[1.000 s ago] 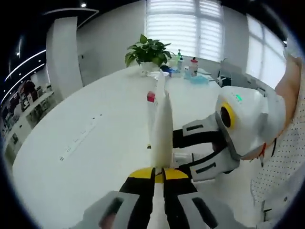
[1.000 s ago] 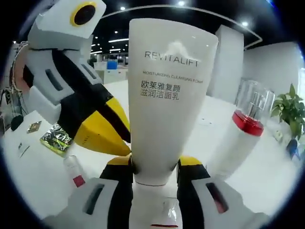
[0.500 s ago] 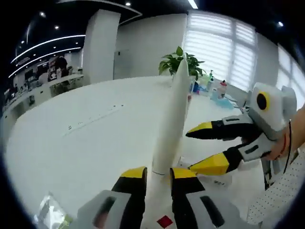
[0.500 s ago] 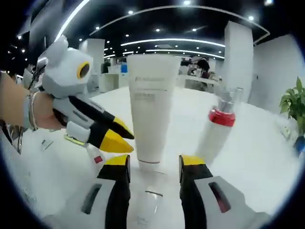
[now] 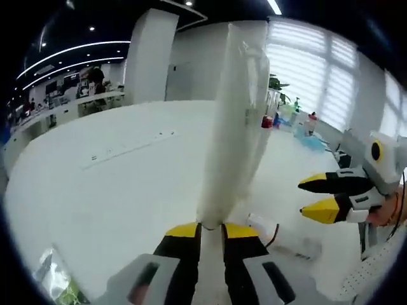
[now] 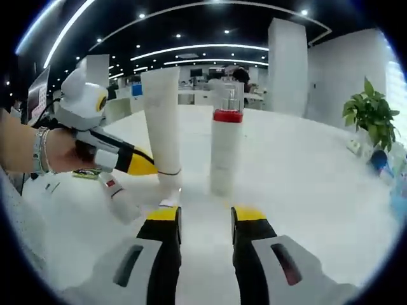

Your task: Arrange the skincare products in the storage area until every visible bottle or jar stands upright without overlapping.

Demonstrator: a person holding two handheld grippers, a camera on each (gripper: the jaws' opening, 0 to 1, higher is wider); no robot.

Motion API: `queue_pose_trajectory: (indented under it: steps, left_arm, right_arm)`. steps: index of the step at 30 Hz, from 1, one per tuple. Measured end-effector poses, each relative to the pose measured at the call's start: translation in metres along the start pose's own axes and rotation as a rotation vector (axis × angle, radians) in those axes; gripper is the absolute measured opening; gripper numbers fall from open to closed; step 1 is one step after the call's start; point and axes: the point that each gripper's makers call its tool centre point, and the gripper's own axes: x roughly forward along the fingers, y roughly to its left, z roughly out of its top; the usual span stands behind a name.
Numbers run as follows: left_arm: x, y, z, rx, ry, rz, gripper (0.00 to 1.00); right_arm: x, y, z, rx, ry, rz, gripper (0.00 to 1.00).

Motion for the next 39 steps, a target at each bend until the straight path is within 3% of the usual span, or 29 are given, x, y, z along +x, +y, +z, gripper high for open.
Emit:
queue_pose_trajectory:
  steps: [8,18,23,25,26,31,35,39]
  left_arm:
    - [0.015,-0.005,0.008,-0.009,-0.015,0.049,0.14]
    - [0.030,-0.013,0.019,-0.046,-0.040,0.100,0.14]
    - [0.028,-0.014,0.020,-0.043,-0.047,0.114,0.15]
    - [0.016,-0.011,0.024,-0.052,-0.067,0.133,0.15]
    - [0.003,-0.008,0.029,-0.042,-0.108,0.151,0.15]
    - [-0.054,0.001,0.032,-0.028,-0.199,0.194,0.15]
    - [-0.094,0.003,0.012,-0.037,-0.222,0.220,0.15]
    - [-0.114,-0.002,-0.013,-0.092,-0.222,0.232,0.15]
  right_arm:
    - [-0.009,-0.015,-0.010,0.006,0.012,-0.032,0.28]
    - [-0.016,-0.018,-0.015,0.001,0.022,-0.026,0.27]
    - [-0.017,-0.008,-0.004,0.074,-0.040,0.036,0.30]
    - [-0.016,-0.006,0.001,0.084,-0.056,0.050,0.32]
    - [-0.014,-0.004,0.002,0.072,-0.050,0.054,0.31]
    - [-0.004,0.019,0.002,0.058,0.020,0.152,0.29]
    - [0.002,0.044,-0.007,0.026,0.126,0.226,0.30]
    - [0.012,0.055,-0.021,-0.051,0.232,0.251,0.29]
